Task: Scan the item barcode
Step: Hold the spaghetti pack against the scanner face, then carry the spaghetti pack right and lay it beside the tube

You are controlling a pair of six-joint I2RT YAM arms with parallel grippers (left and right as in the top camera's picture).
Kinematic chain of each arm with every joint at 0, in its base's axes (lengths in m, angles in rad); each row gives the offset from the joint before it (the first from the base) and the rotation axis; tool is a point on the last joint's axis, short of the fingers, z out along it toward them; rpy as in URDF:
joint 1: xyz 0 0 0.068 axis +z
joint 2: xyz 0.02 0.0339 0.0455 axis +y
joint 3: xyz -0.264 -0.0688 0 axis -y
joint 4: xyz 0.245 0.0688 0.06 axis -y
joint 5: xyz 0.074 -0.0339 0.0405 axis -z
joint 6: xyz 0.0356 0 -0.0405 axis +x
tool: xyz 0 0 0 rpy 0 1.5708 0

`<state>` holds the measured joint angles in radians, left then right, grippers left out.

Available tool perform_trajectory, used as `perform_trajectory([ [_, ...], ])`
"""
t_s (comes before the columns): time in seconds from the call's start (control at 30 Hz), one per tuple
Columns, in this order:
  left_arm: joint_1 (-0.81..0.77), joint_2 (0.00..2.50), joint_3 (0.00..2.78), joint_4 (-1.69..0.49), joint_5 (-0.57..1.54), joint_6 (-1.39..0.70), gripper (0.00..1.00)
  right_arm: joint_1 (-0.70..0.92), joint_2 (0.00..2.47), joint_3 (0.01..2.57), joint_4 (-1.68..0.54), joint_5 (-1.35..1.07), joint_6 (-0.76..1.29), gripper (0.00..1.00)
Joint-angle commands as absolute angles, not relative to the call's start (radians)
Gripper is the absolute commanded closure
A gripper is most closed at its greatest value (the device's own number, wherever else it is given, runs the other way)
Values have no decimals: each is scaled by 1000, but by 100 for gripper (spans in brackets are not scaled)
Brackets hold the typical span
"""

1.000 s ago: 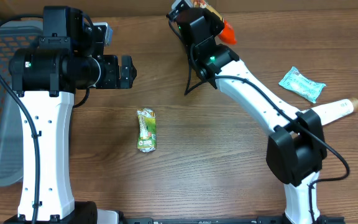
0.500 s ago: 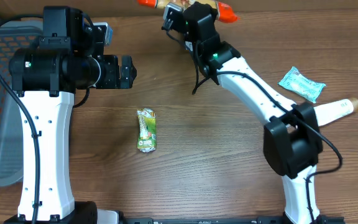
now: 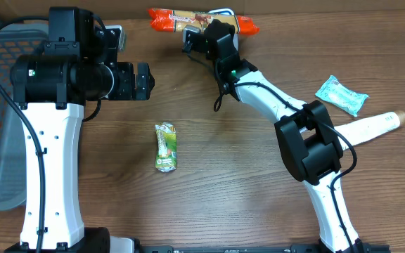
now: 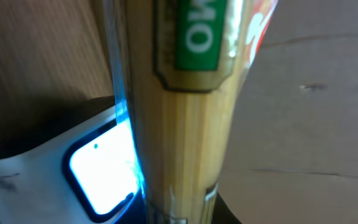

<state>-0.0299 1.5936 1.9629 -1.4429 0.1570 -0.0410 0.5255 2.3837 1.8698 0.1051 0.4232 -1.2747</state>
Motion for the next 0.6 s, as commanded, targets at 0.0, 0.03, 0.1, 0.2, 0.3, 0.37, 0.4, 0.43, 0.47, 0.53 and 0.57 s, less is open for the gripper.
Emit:
perform_trajectory([
  [0.0, -27, 1593, 1963, -1439, 154, -19, 0, 516, 2333, 1911, 168, 440, -1266, 96],
  [0.03, -27, 1593, 1963, -1439, 154, -19, 0, 515, 2333, 1911, 167, 440, -1265, 96],
  [0.1, -27, 1593, 1963, -1439, 154, -19, 1, 515, 2333, 1911, 165, 448, -1261, 96],
  [0.2, -27, 1593, 1963, -1439, 154, -19, 0, 517, 2321, 1911, 172, 477, -1185, 96],
  [0.3, -27, 1593, 1963, -1439, 154, -19, 1, 514, 2265, 1911, 150, 496, -989, 96],
  [0.37, -27, 1593, 1963, -1439, 154, -19, 0, 506, 2206, 1911, 72, 475, -916, 96],
  [0.4, -27, 1593, 1963, -1440, 153, -19, 1, 500, 2167, 1911, 15, 451, -876, 96],
  [0.43, -27, 1593, 1963, -1439, 154, -19, 0, 494, 2130, 1911, -38, 432, -836, 96],
  [0.47, -27, 1593, 1963, -1439, 154, -19, 0, 486, 2094, 1911, -94, 412, -789, 96],
  [0.53, -27, 1593, 1963, -1439, 154, -19, 1, 468, 2013, 1913, -226, 375, -669, 96],
  [0.57, -27, 1593, 1963, -1439, 154, -19, 0, 455, 1968, 1913, -298, 347, -587, 96],
])
